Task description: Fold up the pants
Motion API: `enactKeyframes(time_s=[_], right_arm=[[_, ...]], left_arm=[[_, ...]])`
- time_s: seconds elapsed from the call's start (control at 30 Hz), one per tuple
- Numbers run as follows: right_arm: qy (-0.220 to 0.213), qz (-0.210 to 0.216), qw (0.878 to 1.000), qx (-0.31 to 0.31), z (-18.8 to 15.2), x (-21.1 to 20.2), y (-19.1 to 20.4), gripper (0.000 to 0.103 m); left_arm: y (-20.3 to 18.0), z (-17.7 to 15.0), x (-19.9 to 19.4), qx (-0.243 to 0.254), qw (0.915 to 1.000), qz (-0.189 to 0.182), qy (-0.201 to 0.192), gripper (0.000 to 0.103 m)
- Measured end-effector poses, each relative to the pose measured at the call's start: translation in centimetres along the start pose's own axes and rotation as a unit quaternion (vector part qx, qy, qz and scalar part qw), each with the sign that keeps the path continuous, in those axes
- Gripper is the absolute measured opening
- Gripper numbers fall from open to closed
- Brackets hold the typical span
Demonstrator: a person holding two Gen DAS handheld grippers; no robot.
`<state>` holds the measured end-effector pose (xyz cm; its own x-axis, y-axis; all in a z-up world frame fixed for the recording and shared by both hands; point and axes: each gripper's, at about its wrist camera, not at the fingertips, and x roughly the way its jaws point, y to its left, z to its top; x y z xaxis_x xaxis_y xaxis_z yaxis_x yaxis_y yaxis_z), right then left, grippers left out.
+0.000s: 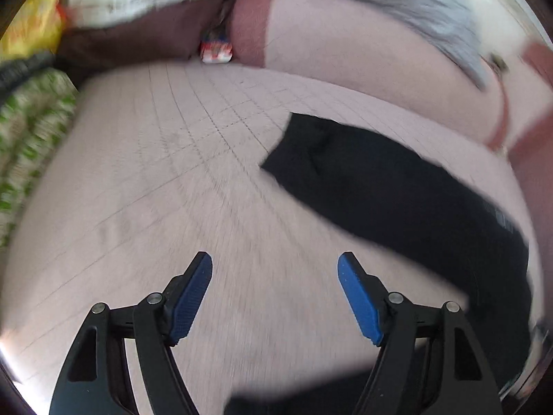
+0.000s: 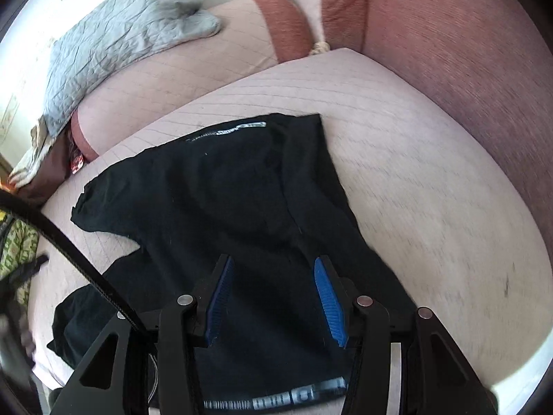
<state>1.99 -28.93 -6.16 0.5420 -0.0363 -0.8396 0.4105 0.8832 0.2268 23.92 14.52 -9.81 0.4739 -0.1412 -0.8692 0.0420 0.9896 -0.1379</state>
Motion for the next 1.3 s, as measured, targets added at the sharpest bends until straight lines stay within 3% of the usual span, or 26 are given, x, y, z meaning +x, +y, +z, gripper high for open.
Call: enactKeyframes(time_s=[0.13,0.23,0.27,0.33,0.37,0.47,0.5,0.53,0.57,0.63,0.73,0.83,1.03,1.2,1.3], right_arm=[[0.009,0.001,1.000,0.008,1.1,1.6,0.2,0.053],[0.014,-0.003,1.000,0.013,0.8,2.5,0.2,0.053],[0.017,-0.004,1.000,0.015,0.6,2.8,0.2,0.053],[0.021,-0.007,1.000,0.016,0.4,3.2,0.2,0.053],[0.021,-0.007,1.000,0.016,0.4,3.3,0.1,0.053],[0.015,-0.004,1.000,0.014,0.6,3.0,-0.2,0.053],[0.012,-0.007,1.000,0.011,0.7,2.9,-0.3,0.053],[0.011,-0.008,1.000,0.010,0.9,2.8,-0.4,0.053],[0.010,-0.006,1.000,0.009,1.1,2.7,-0.6,0.053],[0.013,-0.002,1.000,0.004,1.6,2.7,-1.0,0.053],[0.014,0.006,1.000,-0.006,3.3,2.6,-1.3,0.053],[0.011,0.023,0.999,-0.031,6.2,3.0,-0.9,0.053],[0.020,0.042,0.987,-0.152,13.1,7.8,3.1,0.063],[0.070,0.055,0.977,-0.194,17.0,14.1,6.0,0.064],[0.105,0.071,0.972,-0.199,18.1,17.4,6.9,0.064]], left_arm=[[0.8,4.2,5.7,-0.066,0.9957,-0.054,0.037,0.074],[-0.4,6.0,7.5,-0.068,0.9965,-0.040,0.028,0.076],[-0.9,6.2,7.7,-0.064,0.9973,-0.022,0.028,0.065],[-1.4,6.0,7.6,-0.059,0.9976,0.017,0.031,0.033],[-1.5,5.6,7.2,-0.055,0.9979,0.007,0.035,0.024],[-1.3,3.6,5.4,-0.035,0.9984,0.012,0.042,0.019],[-1.2,2.8,4.6,-0.024,0.9987,0.020,0.040,0.019],[-1.2,2.0,3.9,-0.009,0.9987,0.031,0.038,0.026],[-1.1,1.3,3.4,0.006,0.9984,0.041,0.038,0.044],[0.2,0.7,2.3,0.013,0.9987,0.038,0.033,0.063],[2.3,1.0,1.1,-0.008,0.9996,0.002,0.028,0.063],[2.9,2.6,1.5,-0.019,0.9995,0.021,0.015,0.063],[1.3,6.5,5.5,-0.027,0.9987,-0.035,0.025,0.063],[-1.2,8.6,9.0,0.011,0.9982,-0.045,0.038,0.065],[-3.0,8.9,9.7,0.062,0.9967,-0.044,0.029,0.078]])
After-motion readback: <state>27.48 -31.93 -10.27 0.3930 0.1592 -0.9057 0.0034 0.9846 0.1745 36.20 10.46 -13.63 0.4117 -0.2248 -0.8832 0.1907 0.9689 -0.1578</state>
